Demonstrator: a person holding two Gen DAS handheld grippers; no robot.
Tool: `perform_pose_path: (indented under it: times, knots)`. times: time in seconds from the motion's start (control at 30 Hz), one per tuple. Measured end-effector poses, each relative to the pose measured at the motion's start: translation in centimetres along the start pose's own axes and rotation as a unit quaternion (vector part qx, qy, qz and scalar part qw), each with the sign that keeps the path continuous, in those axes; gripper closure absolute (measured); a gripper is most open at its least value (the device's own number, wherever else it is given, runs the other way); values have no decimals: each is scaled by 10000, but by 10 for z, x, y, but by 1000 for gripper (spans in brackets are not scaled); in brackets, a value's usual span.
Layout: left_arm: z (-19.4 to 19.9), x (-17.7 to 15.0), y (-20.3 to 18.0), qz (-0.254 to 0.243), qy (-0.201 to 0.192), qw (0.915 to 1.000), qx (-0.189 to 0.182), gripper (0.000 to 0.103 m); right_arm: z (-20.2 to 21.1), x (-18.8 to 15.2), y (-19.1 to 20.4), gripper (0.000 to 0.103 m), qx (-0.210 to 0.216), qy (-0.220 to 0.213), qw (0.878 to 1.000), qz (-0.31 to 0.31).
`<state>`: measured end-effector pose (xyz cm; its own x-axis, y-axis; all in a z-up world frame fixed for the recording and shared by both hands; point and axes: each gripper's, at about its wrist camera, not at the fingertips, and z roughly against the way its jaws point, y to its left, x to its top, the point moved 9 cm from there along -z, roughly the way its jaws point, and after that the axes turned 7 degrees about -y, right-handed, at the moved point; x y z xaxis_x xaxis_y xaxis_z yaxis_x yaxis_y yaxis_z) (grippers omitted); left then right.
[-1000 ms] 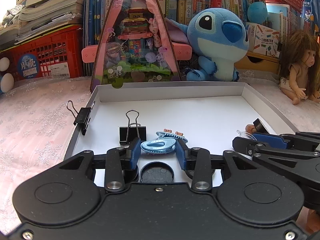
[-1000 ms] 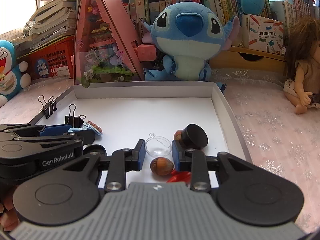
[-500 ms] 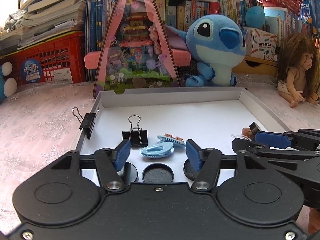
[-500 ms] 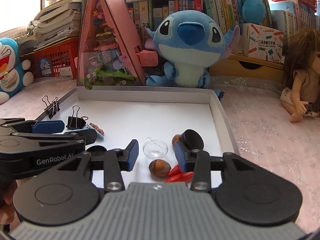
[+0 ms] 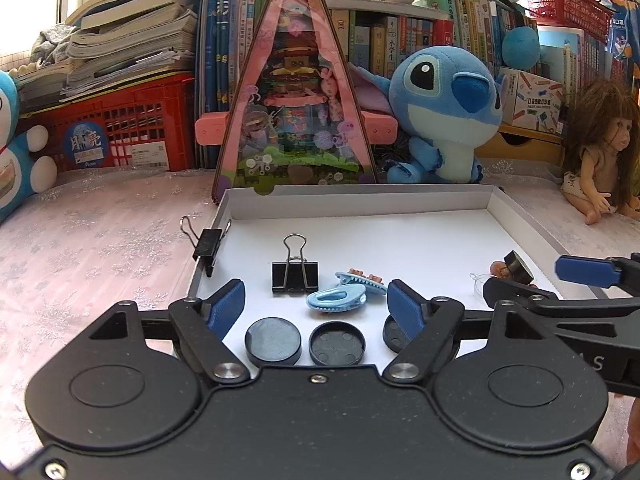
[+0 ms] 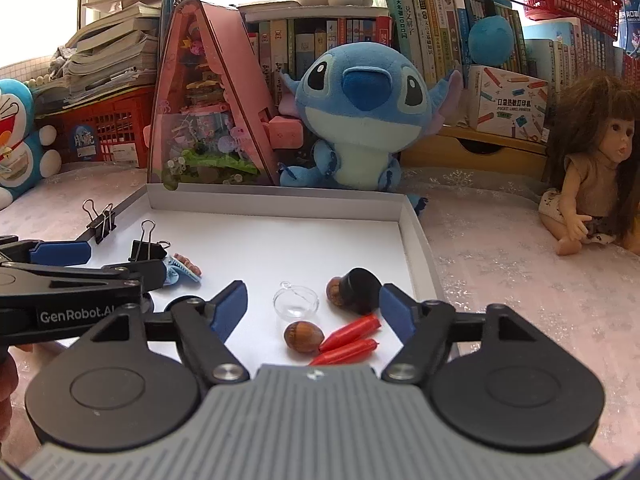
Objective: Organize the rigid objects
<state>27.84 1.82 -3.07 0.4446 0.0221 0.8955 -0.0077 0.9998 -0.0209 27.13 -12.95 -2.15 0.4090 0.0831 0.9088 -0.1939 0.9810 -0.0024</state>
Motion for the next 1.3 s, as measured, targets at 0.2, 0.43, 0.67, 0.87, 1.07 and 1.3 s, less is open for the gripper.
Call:
perform_pose_path:
  times: [0.2,0.43,0.67,0.87,1.07,1.3]
  knots:
    - [11,2,3,14,-55,10000,10,20,8,3,-2,11,-35,-53,10000,-6]
    - [25,6,3,2,-156,9999,37,17,17,6,-8,0,-23,-155,9998,-105]
    - [37,7,1,-36,-200,9998,-6,16,24,5,-13,0,-80,-178,9997,-157]
    - [53,9,1,-8,-267,9996,-37,16,35,2,-13,0,-62,-161,9997,-171]
    - [68,9,1,71,-334,9993,-119,16,49,3,-12,0,-91,-224,9997,-62]
    - [90,12,-2,21,-442,9988,-226,15,64,4,-10,0,-66,-293,9995,-37]
